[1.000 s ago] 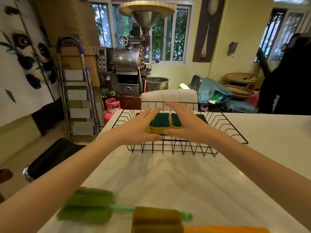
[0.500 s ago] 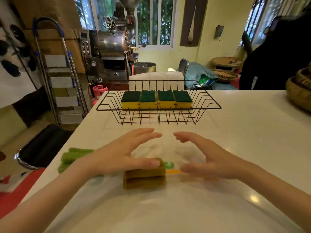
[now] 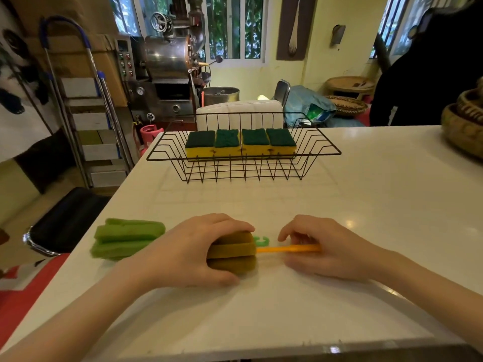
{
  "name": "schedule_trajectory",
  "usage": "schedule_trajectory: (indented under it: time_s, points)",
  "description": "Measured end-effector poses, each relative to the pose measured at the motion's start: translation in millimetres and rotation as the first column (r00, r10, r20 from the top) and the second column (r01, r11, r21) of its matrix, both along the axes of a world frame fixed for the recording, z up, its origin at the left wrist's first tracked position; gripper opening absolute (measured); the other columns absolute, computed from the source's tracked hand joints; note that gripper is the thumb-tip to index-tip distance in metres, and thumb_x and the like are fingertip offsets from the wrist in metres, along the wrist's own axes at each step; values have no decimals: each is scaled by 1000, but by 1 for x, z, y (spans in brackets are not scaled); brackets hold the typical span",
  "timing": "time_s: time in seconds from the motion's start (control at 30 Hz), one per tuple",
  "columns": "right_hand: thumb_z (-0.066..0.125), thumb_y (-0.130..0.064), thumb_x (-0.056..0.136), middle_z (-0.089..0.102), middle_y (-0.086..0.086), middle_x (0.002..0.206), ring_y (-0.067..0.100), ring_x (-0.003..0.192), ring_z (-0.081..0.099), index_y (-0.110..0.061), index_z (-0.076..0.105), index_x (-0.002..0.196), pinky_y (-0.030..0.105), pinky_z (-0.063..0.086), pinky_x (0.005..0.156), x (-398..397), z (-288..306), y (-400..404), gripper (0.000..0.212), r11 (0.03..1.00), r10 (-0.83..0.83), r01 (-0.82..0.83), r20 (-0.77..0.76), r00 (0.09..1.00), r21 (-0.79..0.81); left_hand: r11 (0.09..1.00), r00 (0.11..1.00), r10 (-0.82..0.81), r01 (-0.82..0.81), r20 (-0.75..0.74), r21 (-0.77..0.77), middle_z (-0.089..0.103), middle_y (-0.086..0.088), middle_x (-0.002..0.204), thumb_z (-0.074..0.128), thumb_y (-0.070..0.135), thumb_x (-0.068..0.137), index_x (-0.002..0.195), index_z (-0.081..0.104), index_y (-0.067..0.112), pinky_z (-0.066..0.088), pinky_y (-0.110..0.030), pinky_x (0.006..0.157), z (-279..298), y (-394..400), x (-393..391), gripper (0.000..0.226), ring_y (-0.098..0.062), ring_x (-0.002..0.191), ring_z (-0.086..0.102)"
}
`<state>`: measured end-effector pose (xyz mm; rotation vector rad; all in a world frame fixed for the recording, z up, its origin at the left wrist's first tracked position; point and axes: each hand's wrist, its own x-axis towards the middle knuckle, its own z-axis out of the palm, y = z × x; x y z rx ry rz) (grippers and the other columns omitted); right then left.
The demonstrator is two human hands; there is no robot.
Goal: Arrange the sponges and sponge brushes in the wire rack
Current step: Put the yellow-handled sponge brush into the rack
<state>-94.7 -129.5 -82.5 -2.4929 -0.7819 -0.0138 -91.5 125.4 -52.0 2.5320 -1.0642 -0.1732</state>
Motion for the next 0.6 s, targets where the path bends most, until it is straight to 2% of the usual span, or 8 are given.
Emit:
schedule_trajectory:
  time_s: [0.1, 0.23, 0.4, 0.6]
  points:
    - [61, -32, 81, 57, -6, 77, 13, 68, 51, -29, 63, 90, 22, 42, 59, 0, 2, -2, 10, 1000, 14, -14, 5, 1000, -28, 1000, 1000, -4, 5, 8, -23, 47, 26, 118, 66, 50, 68, 124, 35, 47, 40, -13, 93, 0, 0, 3, 64, 10, 107, 41]
    - [62, -33, 79, 57, -8, 73, 9, 66, 49, -28, 65, 87, 16, 38, 58, 2, 7, -5, 10, 998, 14, -12, 28, 1000, -55, 999, 1000, -27, 28, 13, -24, 47, 27, 115, 63, 51, 68, 124, 35, 47, 39, -8, 88, 3, -3, 5, 63, 10, 104, 42]
    - [57, -38, 76, 54, -18, 72, 7, 70, 52, -30, 66, 86, 12, 38, 60, 13, 25, -7, 15, 1000, 3, -2, 80, 997, -16, 997, 998, -14, 19, 67, -78, 41, 38, 105, 66, 47, 68, 122, 40, 44, 40, -5, 86, 19, -1, 18, 60, 9, 106, 42]
    - [59, -33, 76, 56, -19, 72, 3, 73, 52, -30, 65, 84, 9, 38, 60, 38, 46, -4, 11, 1000, -5, 1, 167, 986, 27, 996, 981, 35, -20, 191, -81, 45, 29, 106, 72, 39, 69, 120, 38, 46, 38, -8, 78, 43, 0, 42, 62, 4, 95, 47]
